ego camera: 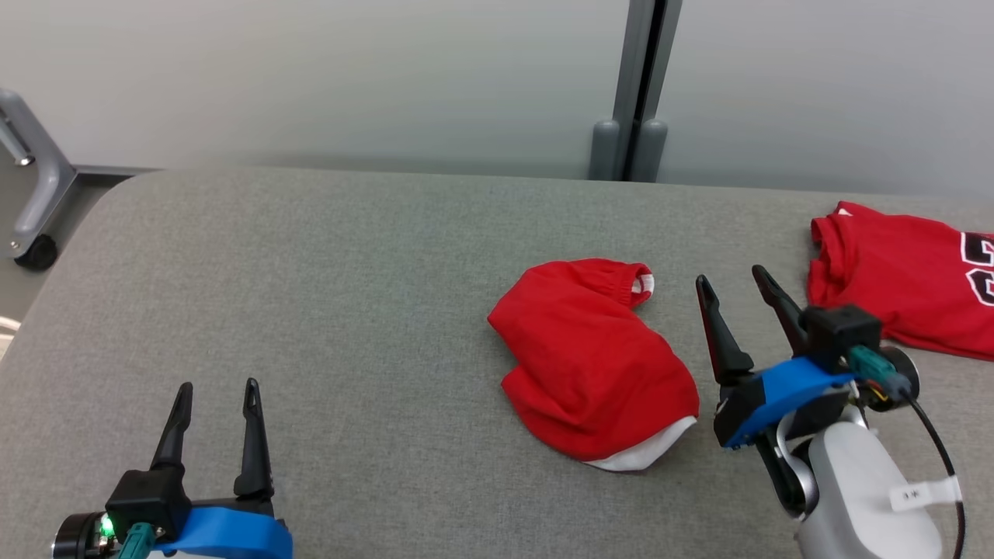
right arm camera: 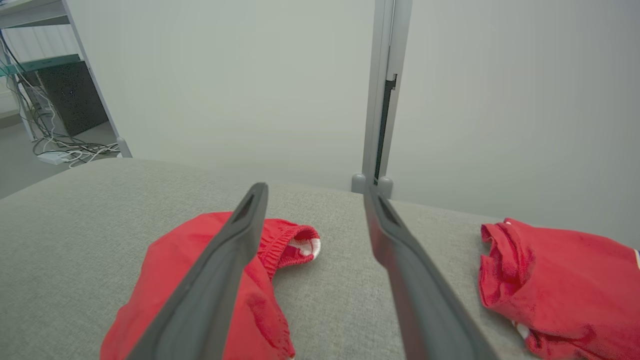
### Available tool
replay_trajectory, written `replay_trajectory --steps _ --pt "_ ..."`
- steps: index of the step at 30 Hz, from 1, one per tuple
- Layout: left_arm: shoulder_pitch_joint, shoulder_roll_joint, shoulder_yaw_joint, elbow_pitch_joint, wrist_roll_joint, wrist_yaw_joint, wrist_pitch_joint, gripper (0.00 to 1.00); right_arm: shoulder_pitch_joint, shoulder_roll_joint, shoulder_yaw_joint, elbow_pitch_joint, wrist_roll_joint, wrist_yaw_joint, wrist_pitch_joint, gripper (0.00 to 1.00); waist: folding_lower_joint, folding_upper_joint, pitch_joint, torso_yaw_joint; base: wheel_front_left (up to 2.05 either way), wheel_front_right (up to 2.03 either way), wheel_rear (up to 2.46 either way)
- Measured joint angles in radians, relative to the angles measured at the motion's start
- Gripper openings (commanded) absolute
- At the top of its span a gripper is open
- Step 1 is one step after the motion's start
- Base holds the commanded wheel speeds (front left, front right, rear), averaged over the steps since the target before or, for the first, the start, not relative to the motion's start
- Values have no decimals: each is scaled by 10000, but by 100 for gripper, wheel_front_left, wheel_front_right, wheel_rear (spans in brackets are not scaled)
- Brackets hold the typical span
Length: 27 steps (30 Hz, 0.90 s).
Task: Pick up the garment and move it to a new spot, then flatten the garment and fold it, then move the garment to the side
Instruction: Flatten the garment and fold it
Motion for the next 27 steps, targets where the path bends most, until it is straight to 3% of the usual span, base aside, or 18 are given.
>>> replay_trajectory --steps 11,21,22,23,24,27 --pt "-467 -268 -19 153 163 -192 0 100 -1042 -357 483 3632 182 0 -42 100 -1 0 649 379 0 0 0" --pt "-779 -454 75 267 337 -362 0 100 -1315 -73 1883 5369 616 -2 -491 100 -2 0 973 565 0 0 0" --pt "-778 -468 94 282 349 -384 0 100 -1361 -63 1962 5469 725 -2 -520 56 -3 0 970 566 0 0 0" --pt "-779 -481 115 288 359 -387 0 100 -1385 -50 2033 5553 802 -2 -569 36 -3 -1 963 566 0 0 0" --pt "-779 -489 134 297 399 -389 0 100 -1401 -35 2107 5611 863 -2 -619 0 -2 -2 949 564 0 0 0" --pt "-755 -487 284 332 422 -393 0 100 -1406 36 2209 5737 1185 0 -725 0 -2 -2 858 506 0 0 0"
